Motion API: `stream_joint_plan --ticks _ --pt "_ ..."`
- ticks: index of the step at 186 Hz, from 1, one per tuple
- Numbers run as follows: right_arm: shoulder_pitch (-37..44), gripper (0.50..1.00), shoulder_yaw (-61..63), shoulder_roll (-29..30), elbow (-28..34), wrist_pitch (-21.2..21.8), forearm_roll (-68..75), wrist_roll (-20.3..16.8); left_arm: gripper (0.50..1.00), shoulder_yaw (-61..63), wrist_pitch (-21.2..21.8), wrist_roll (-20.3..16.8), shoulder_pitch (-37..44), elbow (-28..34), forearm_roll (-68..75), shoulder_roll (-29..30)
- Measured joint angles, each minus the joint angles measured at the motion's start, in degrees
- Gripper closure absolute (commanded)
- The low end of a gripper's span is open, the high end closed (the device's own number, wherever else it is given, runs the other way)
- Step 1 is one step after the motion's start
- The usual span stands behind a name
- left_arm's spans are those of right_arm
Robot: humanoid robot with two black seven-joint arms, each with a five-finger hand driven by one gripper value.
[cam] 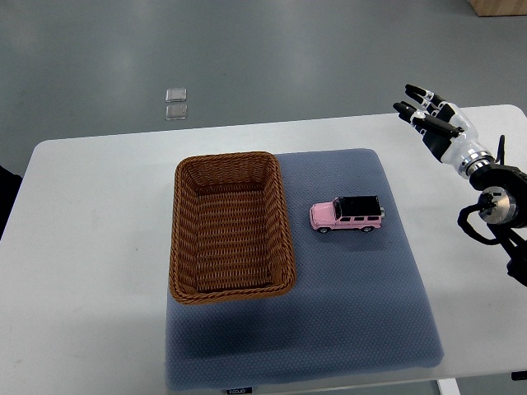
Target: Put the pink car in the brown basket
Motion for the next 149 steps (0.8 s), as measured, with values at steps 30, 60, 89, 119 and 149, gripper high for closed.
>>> stream_joint_plan --ticks 30,60,89,119,149 --pt "0.17 0.589 -0.42 -0.2 0.0 0.16 -0.33 0.0 0.5 0.0 0.0 0.0 0.0 0.0 0.0 0.0" --pt "0.26 0.591 -0.79 -0.35 0.0 1.27 -0.78 0.0 0.5 -0.02 0.0 0.0 0.0 0.08 0.0 0.0" --pt "0.34 0.589 -0.82 -0.49 0.02 2.04 -2.24 0.0 0.5 -0.03 0.0 0.0 0.0 0.09 0.0 0.0" --pt "0.49 0.591 -0.85 -0.75 0.44 2.17 -4.77 0.0 0.5 -0.03 0.0 0.0 0.0 0.09 0.0 0.0" --pt "0.76 0.591 -0.9 -1.86 0.6 3.39 -8.92 0.68 0.5 -0.03 0.0 0.0 0.0 0.09 0.0 0.0"
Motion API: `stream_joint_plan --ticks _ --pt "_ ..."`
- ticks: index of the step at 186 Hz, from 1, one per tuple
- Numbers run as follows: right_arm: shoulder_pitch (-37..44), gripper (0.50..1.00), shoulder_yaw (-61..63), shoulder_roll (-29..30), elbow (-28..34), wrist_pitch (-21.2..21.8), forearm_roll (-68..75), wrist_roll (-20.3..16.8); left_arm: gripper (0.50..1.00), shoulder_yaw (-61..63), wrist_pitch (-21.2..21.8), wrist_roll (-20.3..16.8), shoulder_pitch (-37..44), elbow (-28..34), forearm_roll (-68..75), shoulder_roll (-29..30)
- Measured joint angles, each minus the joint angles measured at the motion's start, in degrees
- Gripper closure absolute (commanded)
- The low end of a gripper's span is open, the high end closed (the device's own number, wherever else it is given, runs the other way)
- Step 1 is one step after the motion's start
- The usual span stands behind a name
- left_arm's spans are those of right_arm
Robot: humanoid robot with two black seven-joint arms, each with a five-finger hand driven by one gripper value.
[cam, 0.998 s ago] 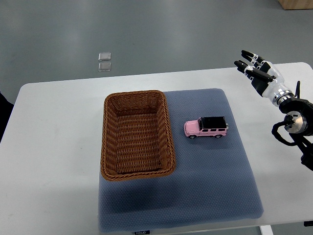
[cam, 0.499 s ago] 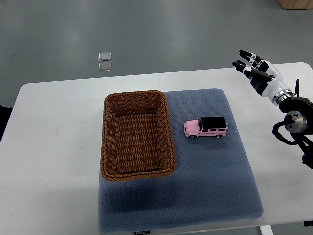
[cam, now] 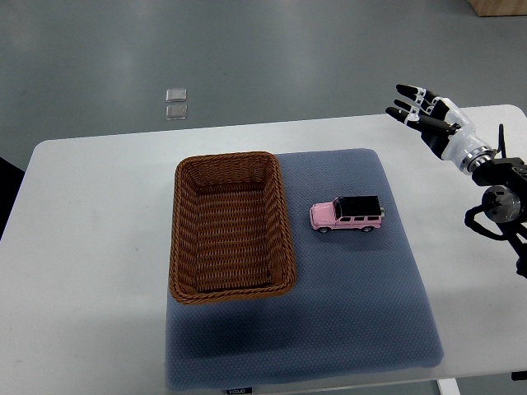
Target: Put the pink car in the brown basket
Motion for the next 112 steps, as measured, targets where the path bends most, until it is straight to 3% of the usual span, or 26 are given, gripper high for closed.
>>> stream_joint_plan --ticks 49,112 --pt "1.23 0.593 -1.15 -5.21 4.35 5.72 -12.6 2.39 0.5 -0.01 -0.01 0.0 0.0 -0.03 0.0 0.0" --pt "1.73 0.593 -8.44 -12.03 16.42 5.69 -39.05 7.56 0.5 0.02 -0.01 0.0 -0.02 0.01 0.0 0.0"
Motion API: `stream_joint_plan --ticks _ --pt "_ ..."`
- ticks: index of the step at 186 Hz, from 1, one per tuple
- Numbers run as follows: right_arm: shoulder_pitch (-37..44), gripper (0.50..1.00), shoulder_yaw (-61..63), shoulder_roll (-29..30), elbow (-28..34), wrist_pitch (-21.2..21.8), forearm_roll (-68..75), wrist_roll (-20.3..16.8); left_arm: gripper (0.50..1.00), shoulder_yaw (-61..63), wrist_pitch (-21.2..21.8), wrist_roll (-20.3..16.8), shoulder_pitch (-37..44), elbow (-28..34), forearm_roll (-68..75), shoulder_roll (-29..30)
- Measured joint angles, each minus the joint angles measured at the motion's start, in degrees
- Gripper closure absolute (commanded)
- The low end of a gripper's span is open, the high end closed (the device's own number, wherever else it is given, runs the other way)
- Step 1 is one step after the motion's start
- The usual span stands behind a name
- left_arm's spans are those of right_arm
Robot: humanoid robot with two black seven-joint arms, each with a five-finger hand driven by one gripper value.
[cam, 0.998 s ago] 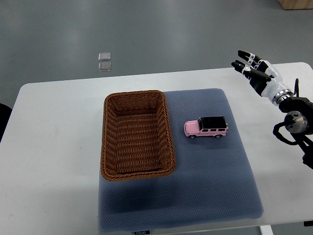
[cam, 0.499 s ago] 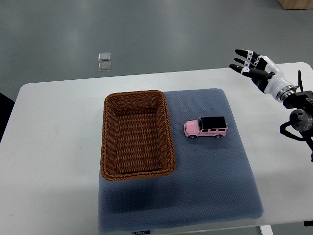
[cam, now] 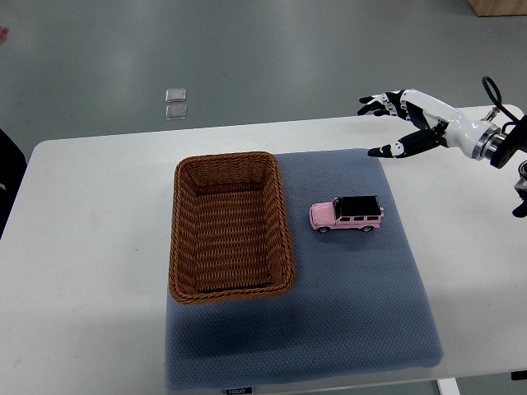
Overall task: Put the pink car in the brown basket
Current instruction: 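Reach the right hand over the pink toy SUV, then close the right hand fingers around the pink SUV's body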
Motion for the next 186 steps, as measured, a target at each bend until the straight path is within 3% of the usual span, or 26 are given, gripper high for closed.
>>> stream_joint_plan --ticks 70,186 --pt "0.06 0.593 -8.34 -2.34 8.12 -3.68 -17.5 0.61 0.5 -0.1 0.0 0.0 0.2 1.58 0.05 0.0" --pt "0.1 0.599 -14.35 -1.79 8.73 -7.37 -23.9 0.89 0.5 -0.1 0.05 0.02 0.34 2.38 0.22 0.0"
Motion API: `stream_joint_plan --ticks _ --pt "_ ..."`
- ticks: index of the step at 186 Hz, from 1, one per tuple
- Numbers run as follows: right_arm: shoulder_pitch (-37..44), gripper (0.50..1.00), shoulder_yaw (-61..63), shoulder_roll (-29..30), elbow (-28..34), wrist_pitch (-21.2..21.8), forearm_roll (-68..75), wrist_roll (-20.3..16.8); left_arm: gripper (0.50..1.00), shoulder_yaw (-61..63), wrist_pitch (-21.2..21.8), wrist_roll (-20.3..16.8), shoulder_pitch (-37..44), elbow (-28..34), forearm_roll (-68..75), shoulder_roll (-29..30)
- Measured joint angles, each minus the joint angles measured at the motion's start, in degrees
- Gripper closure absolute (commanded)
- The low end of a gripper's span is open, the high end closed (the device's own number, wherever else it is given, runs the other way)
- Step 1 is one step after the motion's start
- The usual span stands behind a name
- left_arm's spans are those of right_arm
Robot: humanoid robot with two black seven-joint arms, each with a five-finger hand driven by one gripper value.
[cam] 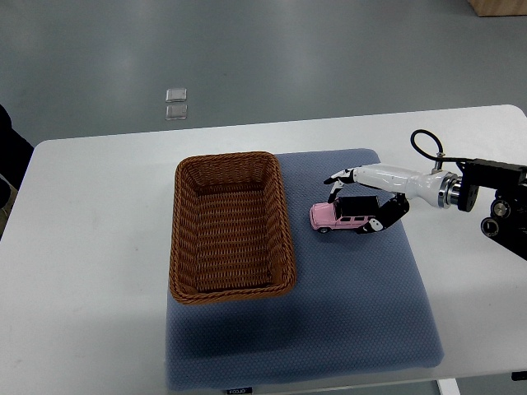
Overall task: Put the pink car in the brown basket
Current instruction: 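Close the right hand fingers around the pink SUV's body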
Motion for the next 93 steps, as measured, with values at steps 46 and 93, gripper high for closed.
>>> stream_joint_plan --ticks 46,93 --pt "0.04 0.607 -2.36 0.3 -1.3 -1.63 -3.23 -0.29 0.5 0.09 0.0 0.05 -0.03 -0.02 0.01 0.0" --pt "0.03 0.724 -3.04 0.42 -3.54 -5.39 -5.48 -1.12 0.5 0.09 -0.02 0.06 -0.02 -0.02 0.02 0.0"
